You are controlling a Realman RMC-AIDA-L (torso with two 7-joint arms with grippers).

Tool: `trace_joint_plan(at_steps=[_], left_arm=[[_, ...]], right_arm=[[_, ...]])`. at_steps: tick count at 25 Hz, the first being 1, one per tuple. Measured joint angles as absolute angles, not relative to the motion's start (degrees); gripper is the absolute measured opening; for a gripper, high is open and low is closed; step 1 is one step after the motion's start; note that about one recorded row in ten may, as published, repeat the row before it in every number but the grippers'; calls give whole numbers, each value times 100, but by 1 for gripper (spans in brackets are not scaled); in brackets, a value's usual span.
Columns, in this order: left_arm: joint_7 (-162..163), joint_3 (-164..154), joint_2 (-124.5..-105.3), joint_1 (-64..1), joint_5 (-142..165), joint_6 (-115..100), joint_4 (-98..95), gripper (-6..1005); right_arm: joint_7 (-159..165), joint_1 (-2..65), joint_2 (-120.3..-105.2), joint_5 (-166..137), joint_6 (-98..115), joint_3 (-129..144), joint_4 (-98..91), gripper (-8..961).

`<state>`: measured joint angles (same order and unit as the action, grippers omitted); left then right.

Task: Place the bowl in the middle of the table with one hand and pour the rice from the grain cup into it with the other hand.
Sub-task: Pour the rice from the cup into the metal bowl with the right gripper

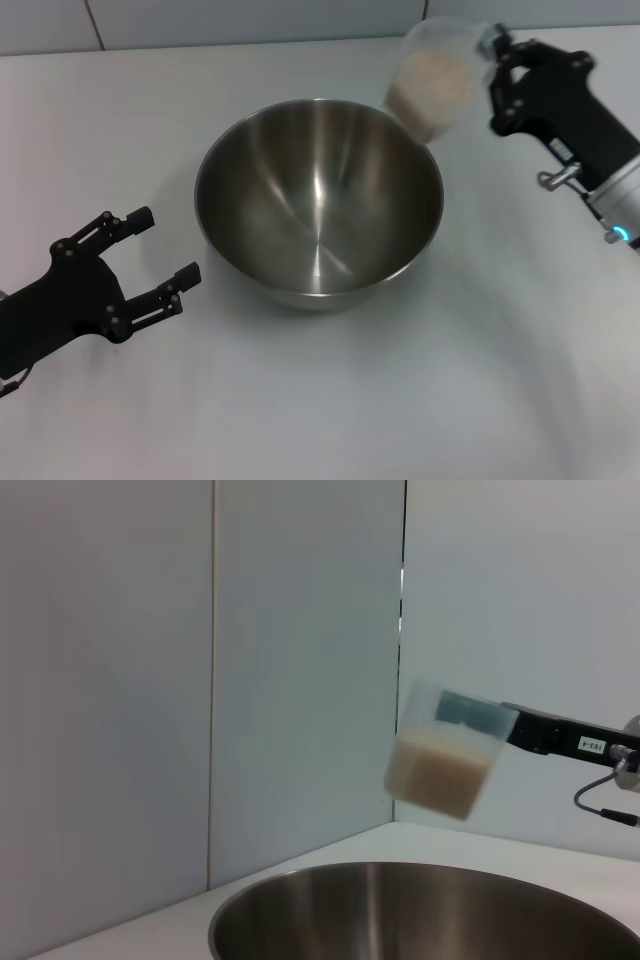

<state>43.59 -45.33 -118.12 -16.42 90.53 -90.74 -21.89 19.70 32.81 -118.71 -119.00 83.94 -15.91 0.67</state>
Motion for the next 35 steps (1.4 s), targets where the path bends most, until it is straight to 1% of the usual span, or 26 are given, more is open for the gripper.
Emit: trace_joint_plan(at_steps=[6,13,25,35], left_arm=[[4330,-4536,-11809,-1600,9053,-9127,-2188,860],[4323,-4536,-11776,-1507,9056,-9223,-2228,860],[4312,-4544,-11761,-1478,9070,-9233,-2232,859],[4320,-4501,-11750,-1483,9070,-9150,-2233,859]], right_arm=[[2671,3847,-11850,-13309,8358,-1570,-299,8],[2712,4126,-11869,-13776,8142,-1507,-328,8],[2448,4245,-11874,-13766,7913,-1503,-417,9],[-286,4276,-11905,-13723,7881,-1530,-317,9]])
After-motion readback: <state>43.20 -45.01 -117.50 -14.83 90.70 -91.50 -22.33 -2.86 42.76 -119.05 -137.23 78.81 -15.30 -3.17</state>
